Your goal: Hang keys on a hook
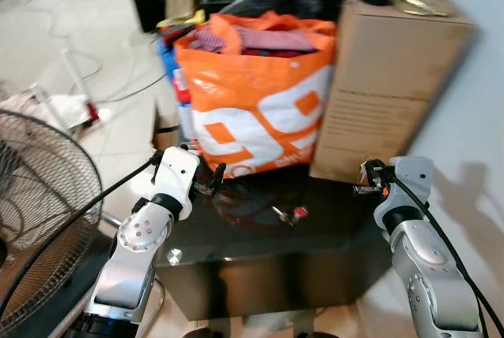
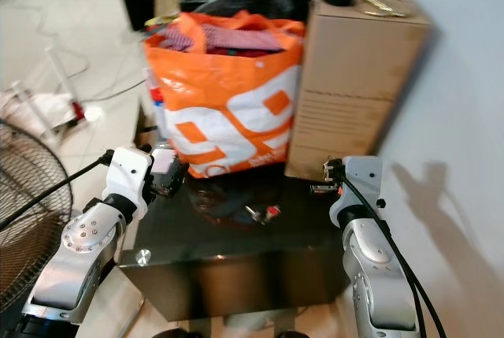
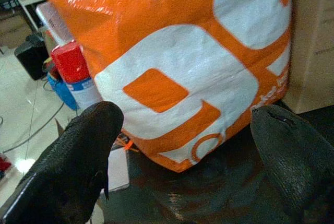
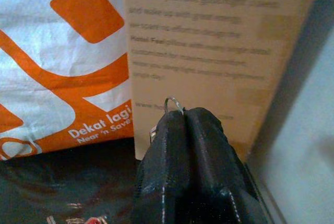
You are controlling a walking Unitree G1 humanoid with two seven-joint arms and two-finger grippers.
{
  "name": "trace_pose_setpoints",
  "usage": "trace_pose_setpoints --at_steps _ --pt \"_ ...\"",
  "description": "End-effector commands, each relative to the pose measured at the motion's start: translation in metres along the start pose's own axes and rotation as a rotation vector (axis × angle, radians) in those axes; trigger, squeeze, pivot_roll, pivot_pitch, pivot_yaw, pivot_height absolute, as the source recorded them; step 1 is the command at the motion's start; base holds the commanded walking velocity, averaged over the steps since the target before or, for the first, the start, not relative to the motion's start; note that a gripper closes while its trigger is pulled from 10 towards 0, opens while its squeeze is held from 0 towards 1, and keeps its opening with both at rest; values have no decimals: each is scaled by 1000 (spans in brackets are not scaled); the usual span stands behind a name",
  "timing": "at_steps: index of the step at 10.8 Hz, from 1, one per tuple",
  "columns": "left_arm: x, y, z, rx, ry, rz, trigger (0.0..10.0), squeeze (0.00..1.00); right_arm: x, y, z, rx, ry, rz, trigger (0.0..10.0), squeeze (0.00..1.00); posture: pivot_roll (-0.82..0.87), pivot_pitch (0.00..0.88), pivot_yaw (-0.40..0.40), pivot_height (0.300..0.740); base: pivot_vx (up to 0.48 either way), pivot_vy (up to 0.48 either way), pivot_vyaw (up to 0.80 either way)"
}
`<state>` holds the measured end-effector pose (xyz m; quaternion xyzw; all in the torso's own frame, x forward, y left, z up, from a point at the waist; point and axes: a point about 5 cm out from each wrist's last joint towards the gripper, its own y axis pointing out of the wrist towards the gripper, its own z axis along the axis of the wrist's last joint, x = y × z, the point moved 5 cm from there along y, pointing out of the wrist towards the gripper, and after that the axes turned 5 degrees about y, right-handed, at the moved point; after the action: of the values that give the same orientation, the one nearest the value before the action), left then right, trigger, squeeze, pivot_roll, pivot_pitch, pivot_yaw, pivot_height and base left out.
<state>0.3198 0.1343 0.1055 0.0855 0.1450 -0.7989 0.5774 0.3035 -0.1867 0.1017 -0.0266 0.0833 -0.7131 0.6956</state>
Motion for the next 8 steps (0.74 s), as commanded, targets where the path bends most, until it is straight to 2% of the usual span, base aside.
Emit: trace_pose_setpoints --at_steps 1,6,8 --pt "-3 1 1 3 6 10 10000 220 2 1 1 -5 -4 -10 10000 0 -64 0 45 740 -240 0 0" --pt "-3 3 3 8 4 10 10000 220 2 3 2 -2 -13 -8 10000 0 -67 0 47 740 -96 0 0" --pt "-3 4 3 10 2 13 10000 220 2 5 2 0 -18 -5 10000 0 -64 0 44 740 -247 0 0"
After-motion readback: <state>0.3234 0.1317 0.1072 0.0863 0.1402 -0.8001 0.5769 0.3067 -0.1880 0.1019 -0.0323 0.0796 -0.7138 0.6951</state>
